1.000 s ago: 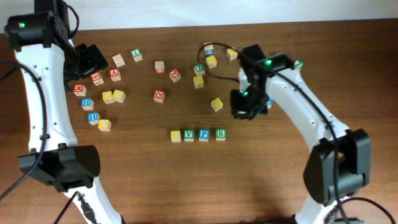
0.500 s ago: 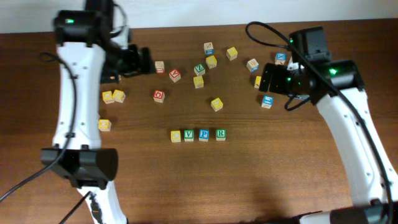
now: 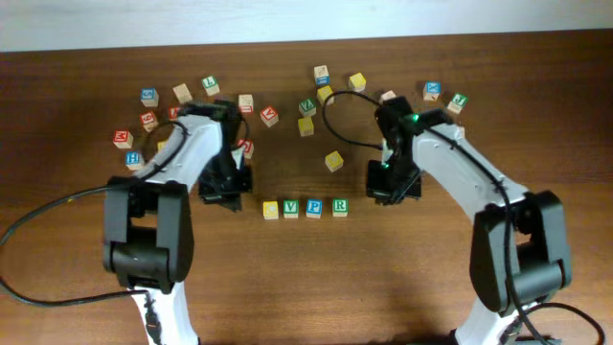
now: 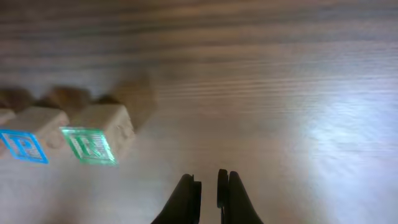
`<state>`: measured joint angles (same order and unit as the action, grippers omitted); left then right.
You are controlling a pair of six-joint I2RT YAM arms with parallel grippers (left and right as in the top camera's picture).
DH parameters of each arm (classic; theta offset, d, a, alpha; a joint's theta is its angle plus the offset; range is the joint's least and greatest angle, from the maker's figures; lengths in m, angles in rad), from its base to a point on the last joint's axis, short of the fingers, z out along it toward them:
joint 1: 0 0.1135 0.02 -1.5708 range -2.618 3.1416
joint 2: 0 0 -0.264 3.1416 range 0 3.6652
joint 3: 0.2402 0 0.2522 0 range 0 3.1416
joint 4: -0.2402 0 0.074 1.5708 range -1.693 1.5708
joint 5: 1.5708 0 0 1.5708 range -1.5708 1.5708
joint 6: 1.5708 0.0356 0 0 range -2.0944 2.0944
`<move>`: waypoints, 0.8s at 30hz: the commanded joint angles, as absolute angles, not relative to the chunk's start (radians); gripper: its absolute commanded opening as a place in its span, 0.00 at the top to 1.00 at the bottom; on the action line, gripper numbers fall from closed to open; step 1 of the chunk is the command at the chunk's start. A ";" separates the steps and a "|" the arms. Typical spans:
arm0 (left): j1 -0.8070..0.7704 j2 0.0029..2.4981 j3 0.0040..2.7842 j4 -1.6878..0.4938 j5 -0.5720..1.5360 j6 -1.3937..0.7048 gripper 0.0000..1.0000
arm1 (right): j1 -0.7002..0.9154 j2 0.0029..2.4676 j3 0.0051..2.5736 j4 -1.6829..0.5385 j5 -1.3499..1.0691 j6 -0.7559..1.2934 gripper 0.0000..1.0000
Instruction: Spell out CVPR
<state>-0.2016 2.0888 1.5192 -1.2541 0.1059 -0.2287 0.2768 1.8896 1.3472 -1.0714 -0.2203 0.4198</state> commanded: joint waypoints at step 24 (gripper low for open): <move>-0.331 2.083 1.423 -1.061 0.192 -0.377 1.00 | 0.453 1.920 1.216 -0.723 -0.352 0.585 0.96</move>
